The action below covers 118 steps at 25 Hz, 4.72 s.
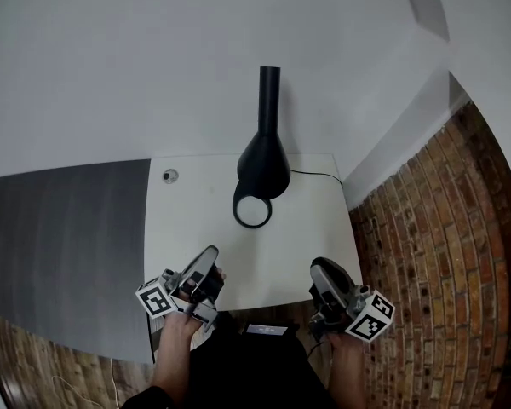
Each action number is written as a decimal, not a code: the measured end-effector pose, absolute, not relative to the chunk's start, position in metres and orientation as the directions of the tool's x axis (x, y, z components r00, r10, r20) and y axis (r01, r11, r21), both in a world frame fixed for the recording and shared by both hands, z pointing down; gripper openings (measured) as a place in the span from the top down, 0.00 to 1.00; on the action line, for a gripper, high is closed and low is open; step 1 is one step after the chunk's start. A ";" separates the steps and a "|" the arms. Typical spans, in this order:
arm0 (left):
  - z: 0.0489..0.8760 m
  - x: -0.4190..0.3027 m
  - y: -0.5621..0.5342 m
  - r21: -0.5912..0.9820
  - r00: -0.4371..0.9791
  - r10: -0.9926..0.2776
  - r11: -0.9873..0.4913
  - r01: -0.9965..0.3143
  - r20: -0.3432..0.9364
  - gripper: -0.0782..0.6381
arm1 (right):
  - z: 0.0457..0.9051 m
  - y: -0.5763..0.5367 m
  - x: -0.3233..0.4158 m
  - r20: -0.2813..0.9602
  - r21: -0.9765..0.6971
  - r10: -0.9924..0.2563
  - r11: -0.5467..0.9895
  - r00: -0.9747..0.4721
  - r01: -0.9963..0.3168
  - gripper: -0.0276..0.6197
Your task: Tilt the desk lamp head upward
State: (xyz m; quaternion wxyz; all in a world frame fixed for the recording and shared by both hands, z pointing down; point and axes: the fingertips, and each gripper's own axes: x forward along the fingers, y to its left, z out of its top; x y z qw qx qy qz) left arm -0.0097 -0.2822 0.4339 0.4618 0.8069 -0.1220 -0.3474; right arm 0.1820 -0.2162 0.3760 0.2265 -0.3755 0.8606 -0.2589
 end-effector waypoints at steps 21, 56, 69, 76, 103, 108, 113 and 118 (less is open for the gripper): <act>0.558 0.049 -0.377 0.941 0.732 -0.657 -0.331 -0.066 -0.179 0.86 | 0.422 -0.325 0.215 -0.203 -0.700 -0.629 0.629 -0.751 -0.337 0.86; 0.736 0.113 -0.434 0.987 0.825 -0.543 0.057 -0.151 0.158 0.87 | 0.486 -0.371 0.155 0.023 -0.767 -0.593 0.506 -0.805 -0.395 0.71; 0.736 0.113 -0.436 0.981 0.816 -0.549 0.046 -0.190 0.184 0.88 | 0.483 -0.393 0.134 -0.047 -0.808 -0.571 0.504 -0.820 -0.305 0.71; 0.736 0.113 -0.434 0.979 0.813 -0.550 0.048 -0.197 0.191 0.88 | 0.482 -0.395 0.133 -0.065 -0.815 -0.571 0.503 -0.818 -0.287 0.71; 0.738 0.114 -0.433 0.979 0.813 -0.549 0.046 -0.201 0.193 0.88 | 0.461 -0.373 0.133 -0.108 -0.812 -0.541 0.532 -0.834 -0.240 0.71; 0.738 0.114 -0.434 0.979 0.814 -0.548 0.048 -0.200 0.193 0.88 | 0.453 -0.366 0.132 -0.111 -0.786 -0.518 0.568 -0.848 -0.244 0.71; 0.738 0.114 -0.434 0.979 0.814 -0.547 0.049 -0.200 0.193 0.88 | 0.447 -0.361 0.132 -0.116 -0.768 -0.502 0.592 -0.857 -0.243 0.71; 0.739 0.114 -0.434 0.979 0.815 -0.547 0.047 -0.198 0.191 0.88 | 0.444 -0.358 0.132 -0.128 -0.761 -0.492 0.605 -0.861 -0.232 0.72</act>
